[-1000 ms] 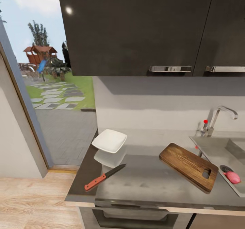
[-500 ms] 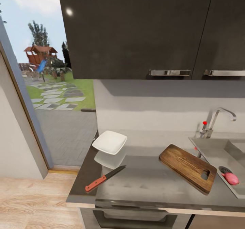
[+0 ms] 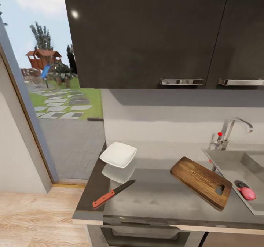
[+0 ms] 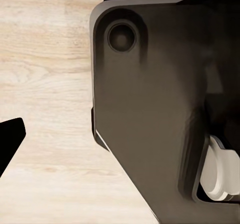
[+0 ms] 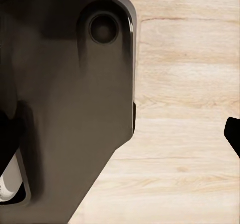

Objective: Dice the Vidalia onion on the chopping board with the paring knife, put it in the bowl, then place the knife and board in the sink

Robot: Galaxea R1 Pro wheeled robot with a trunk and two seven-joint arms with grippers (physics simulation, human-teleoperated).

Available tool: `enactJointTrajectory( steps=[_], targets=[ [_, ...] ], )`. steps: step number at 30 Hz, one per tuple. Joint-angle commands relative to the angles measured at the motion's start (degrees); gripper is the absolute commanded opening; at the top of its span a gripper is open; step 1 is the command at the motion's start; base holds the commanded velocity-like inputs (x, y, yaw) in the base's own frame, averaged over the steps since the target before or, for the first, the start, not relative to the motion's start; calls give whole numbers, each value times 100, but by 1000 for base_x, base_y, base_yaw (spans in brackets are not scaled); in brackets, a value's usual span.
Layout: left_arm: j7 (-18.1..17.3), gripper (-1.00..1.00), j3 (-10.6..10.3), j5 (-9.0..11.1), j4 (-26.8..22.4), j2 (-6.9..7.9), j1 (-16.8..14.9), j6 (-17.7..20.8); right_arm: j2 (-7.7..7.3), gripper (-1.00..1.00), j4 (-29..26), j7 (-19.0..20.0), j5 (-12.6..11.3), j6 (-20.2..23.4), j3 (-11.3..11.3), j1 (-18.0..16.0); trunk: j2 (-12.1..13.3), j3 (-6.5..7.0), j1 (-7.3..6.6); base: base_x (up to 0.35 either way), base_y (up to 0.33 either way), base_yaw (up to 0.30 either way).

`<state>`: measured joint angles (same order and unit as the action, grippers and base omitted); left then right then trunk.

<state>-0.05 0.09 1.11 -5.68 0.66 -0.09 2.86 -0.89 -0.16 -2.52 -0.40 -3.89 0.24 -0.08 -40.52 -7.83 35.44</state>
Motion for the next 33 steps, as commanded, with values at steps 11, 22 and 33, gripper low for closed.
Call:
enactJointTrajectory(
  steps=[11, 22, 33],
  targets=[
    [-4, 100, 8, 12, -12, 4, 0, 47, -1, 100, -1, -11, -4, -16, 2, -3, 436, 190, -241, 0, 0, 0],
    [-4, 100, 0, 12, -12, -4, 0, 46, -3, 100, -1, -12, -4, -16, 3, -1, 878, 388, -483, 0, 0, 0],
    [1, 100, 0, 12, -11, -5, 0, 43, -3, 100, -1, -12, -4, -15, 8, -2, 1319, 585, -724, 0, 0, 0]
  ],
)
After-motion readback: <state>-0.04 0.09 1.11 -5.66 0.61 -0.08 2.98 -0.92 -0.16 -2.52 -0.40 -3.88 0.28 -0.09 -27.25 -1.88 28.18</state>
